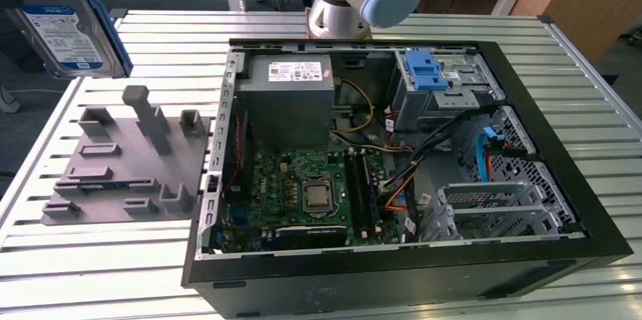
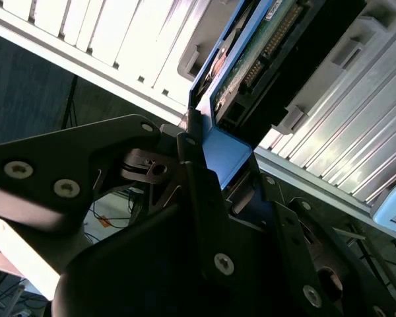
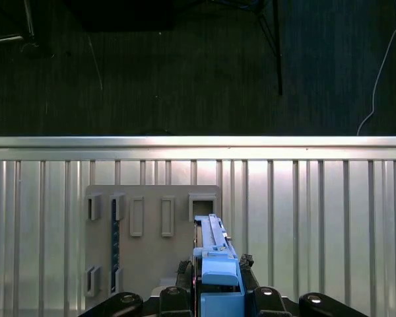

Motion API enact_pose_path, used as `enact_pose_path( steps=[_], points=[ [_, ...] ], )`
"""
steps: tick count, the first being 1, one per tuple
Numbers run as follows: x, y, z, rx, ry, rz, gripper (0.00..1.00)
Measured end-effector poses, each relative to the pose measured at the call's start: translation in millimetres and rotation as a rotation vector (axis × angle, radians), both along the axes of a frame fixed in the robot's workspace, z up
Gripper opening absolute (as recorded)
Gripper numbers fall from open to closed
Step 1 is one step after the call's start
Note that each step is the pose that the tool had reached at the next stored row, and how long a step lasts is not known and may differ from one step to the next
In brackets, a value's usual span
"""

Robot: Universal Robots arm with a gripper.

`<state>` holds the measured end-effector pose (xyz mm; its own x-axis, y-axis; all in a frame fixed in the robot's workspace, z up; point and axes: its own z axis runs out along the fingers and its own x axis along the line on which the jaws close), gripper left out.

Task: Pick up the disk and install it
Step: 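Pick up the disk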

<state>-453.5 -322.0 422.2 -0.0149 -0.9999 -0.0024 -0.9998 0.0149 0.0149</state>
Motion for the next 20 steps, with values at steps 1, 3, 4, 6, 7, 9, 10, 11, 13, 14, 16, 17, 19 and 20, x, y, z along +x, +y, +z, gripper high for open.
enact_pose_path(
  steps=[1,3,4,6,7,9,10,11,13,14,16,17,19,20],
  points=[
    [0.0,0.0,0.2,0.0,0.0,0.0,0.37],
    [0.0,0.0,0.6,-0.0001,0.0,0.0,0.37],
    [0.0,0.0,0.8,-0.0001,0.0,0.0,0.37],
    [0.0,0.1,1.2,-0.0001,0.0,0.0,0.37],
    [0.0,0.1,1.5,-0.0001,0.0,0.0,0.37],
    [0.0,0.1,1.8,-0.0001,0.0,0.0,0.37],
    [0.0,0.1,2.0,-0.0001,-0.0001,0.0,0.37],
    [0.0,0.1,2.3,-0.0002,0.0,0.0,0.37],
    [0.0,0.2,2.7,-0.0002,0.0,0.0,0.37],
    [0.0,0.2,2.9,-0.0002,0.0,0.0,0.37],
    [0.0,0.2,3.3,-0.0002,0.0,0.0,0.37],
    [0.0,0.2,3.5,-0.0002,0.0,0.0,0.37],
    [0.0,0.2,3.9,-0.0002,-0.0001,0.0,0.37],
    [0.0,0.2,4.1,-0.0002,-0.0001,0.0,0.37]
  ],
)
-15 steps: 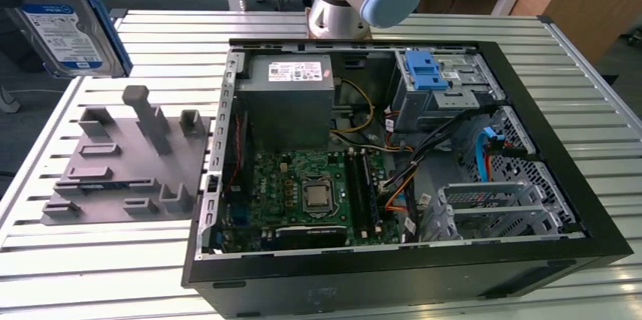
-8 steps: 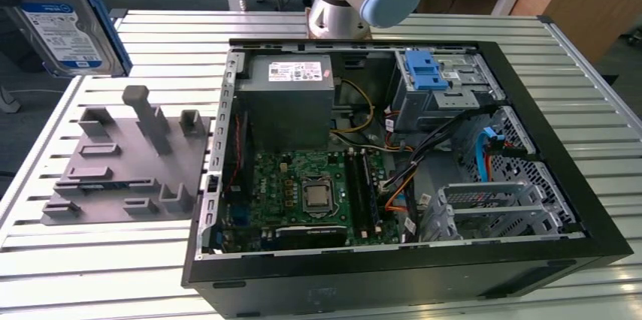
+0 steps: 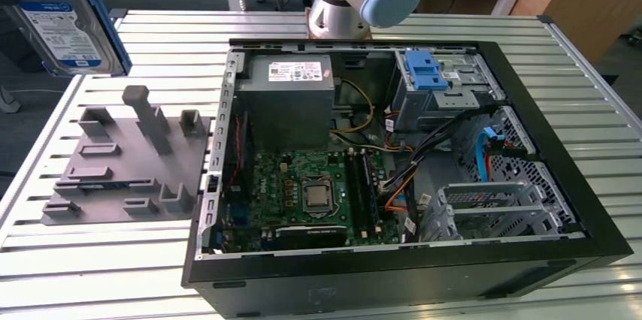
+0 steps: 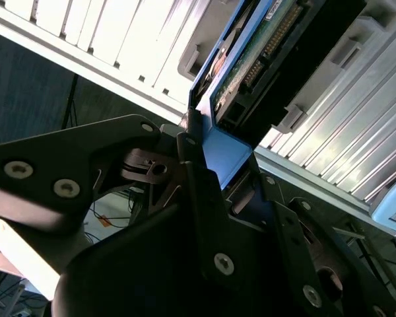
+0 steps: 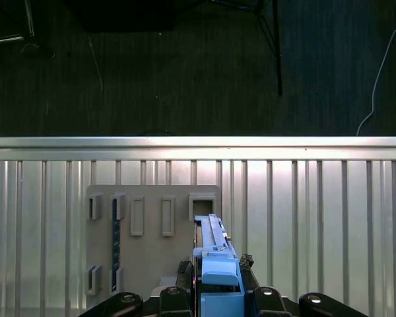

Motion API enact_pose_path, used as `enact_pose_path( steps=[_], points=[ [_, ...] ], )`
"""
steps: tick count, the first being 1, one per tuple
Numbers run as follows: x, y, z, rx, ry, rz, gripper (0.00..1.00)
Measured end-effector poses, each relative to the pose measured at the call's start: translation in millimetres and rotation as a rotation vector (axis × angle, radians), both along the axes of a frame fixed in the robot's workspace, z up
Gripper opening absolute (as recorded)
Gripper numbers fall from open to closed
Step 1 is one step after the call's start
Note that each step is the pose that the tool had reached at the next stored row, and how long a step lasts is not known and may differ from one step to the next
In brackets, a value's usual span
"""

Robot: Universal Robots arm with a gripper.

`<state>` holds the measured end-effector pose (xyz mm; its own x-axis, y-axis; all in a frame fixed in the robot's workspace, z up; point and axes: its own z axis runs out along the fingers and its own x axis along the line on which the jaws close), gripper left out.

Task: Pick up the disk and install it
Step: 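Pick up the disk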

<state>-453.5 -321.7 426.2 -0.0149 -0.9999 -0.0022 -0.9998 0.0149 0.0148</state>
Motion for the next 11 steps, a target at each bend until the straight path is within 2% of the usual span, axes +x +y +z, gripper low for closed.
enact_pose_path(
  steps=[11],
  points=[
    [0.0,0.1,2.3,-0.0002,0.0001,0.0,0.37]
  ],
)
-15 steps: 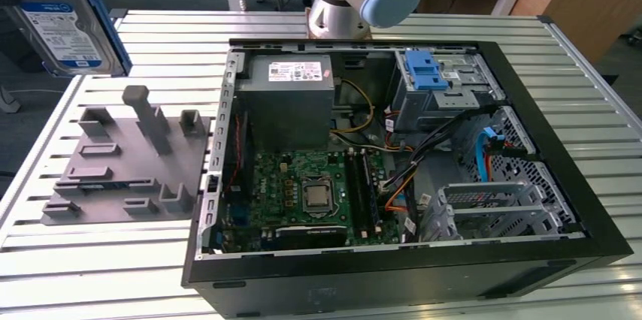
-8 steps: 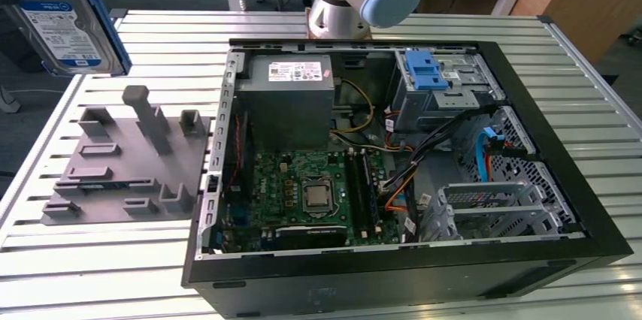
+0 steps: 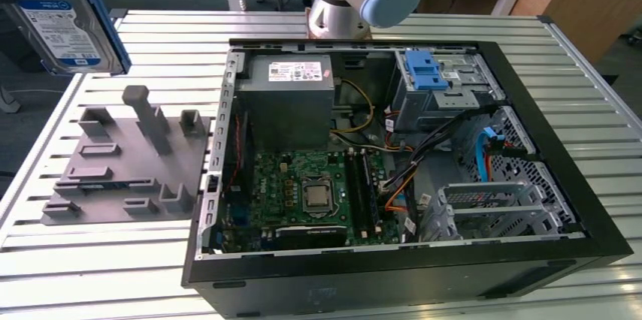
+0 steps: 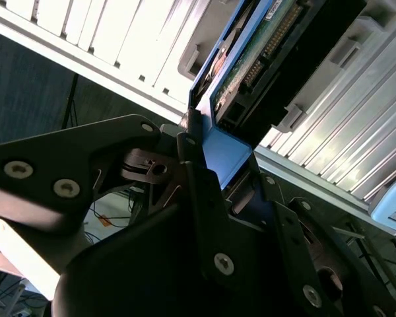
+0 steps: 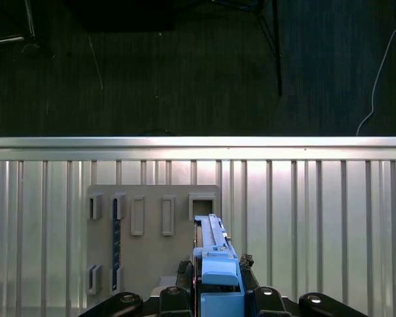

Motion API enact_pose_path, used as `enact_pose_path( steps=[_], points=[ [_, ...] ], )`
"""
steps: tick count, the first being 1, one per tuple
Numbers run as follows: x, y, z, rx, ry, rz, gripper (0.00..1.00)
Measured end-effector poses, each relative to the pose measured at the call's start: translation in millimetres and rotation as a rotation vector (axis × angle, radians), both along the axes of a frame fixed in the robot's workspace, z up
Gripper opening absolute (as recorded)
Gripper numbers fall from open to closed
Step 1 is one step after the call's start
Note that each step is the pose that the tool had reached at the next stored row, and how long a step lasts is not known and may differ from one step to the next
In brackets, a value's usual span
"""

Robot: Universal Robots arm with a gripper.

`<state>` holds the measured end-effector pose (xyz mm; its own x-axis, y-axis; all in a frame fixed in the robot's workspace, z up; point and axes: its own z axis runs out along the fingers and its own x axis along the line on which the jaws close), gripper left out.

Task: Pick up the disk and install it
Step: 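Pick up the disk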

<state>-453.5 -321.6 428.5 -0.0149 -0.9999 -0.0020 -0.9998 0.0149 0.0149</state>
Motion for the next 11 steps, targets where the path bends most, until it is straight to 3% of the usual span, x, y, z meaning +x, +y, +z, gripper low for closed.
enact_pose_path(
  steps=[11],
  points=[
    [0.0,0.1,2.3,-0.0001,-0.0001,0.0,0.37]
  ],
)
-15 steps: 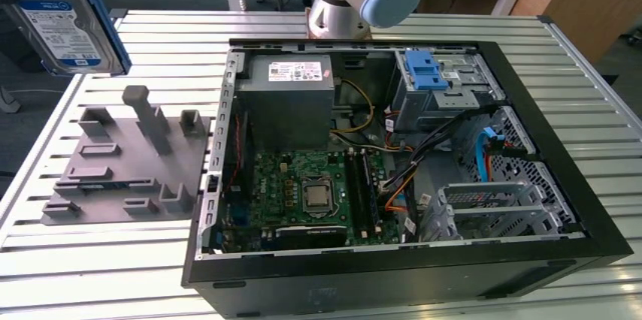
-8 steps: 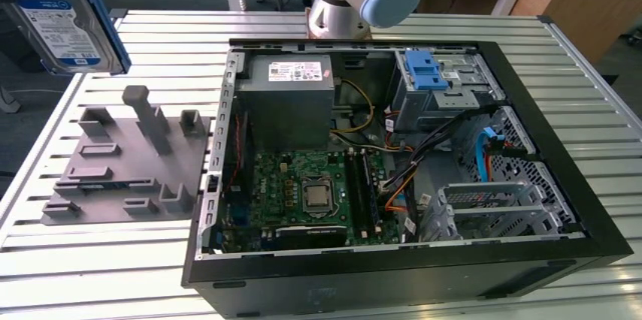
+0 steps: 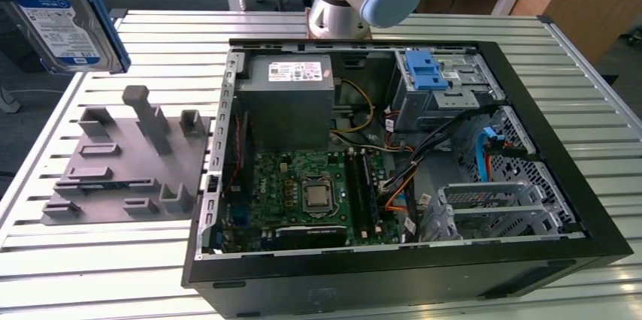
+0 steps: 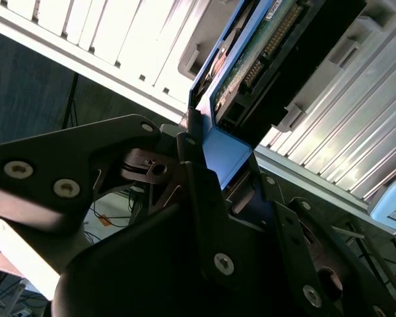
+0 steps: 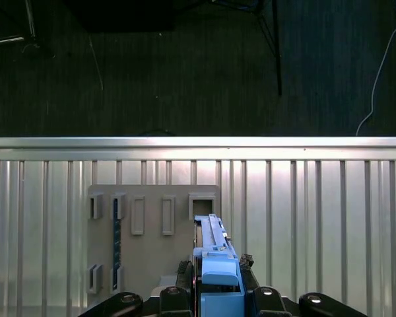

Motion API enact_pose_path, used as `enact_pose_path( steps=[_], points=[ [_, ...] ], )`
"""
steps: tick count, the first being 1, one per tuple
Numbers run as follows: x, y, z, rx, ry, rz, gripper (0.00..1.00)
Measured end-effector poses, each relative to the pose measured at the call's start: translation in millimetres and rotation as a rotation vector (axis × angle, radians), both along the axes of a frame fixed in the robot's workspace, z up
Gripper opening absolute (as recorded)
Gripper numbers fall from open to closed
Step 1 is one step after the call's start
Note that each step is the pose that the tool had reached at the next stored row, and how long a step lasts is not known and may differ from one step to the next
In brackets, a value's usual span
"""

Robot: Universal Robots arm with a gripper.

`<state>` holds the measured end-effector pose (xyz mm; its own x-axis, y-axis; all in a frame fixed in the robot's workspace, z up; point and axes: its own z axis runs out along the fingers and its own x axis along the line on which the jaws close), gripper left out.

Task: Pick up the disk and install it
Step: 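Pick up the disk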

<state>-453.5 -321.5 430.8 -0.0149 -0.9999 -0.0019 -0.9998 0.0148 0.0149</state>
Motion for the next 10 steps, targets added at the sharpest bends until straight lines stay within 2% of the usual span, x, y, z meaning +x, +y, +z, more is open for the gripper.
enact_pose_path(
  steps=[10],
  points=[
    [0.0,0.1,2.0,-0.0001,0.0,0.0,0.37]
  ],
)
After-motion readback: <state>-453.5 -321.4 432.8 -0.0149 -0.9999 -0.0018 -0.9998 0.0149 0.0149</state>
